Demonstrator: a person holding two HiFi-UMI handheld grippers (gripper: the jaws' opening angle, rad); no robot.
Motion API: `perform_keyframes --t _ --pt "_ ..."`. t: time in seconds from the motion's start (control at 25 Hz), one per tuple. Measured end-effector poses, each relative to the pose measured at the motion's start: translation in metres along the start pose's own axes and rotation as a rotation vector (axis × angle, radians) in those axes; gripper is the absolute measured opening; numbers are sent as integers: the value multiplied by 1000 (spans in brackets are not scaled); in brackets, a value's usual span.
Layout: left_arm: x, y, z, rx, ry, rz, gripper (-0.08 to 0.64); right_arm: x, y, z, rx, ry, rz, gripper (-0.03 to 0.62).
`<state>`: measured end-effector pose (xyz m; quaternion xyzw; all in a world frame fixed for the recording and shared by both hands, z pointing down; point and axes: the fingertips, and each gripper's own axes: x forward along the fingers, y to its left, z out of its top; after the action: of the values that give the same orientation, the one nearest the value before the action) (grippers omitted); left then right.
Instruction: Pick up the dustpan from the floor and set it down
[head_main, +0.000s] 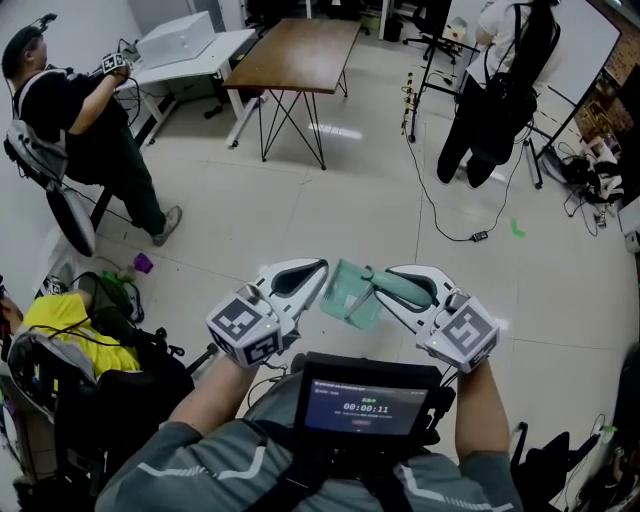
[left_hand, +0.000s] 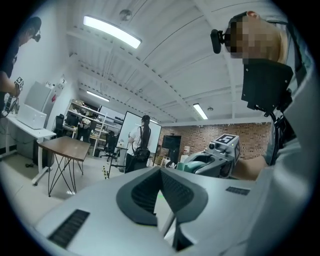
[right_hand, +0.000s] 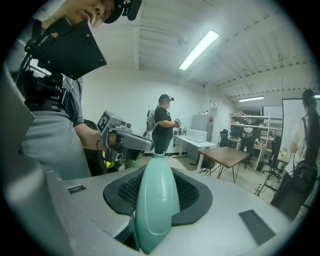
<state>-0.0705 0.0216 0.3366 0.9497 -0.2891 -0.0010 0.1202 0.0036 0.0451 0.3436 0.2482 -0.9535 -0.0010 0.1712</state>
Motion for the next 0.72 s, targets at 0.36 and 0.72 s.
perform_keyframes --t 0.36,0.72 --pt "0 1 -1 19 11 12 15 -1 -6 -5 19 6 -11 149" --pt "17 0 5 -26 4 32 17 -16 -25 -3 18 -5 -12 149"
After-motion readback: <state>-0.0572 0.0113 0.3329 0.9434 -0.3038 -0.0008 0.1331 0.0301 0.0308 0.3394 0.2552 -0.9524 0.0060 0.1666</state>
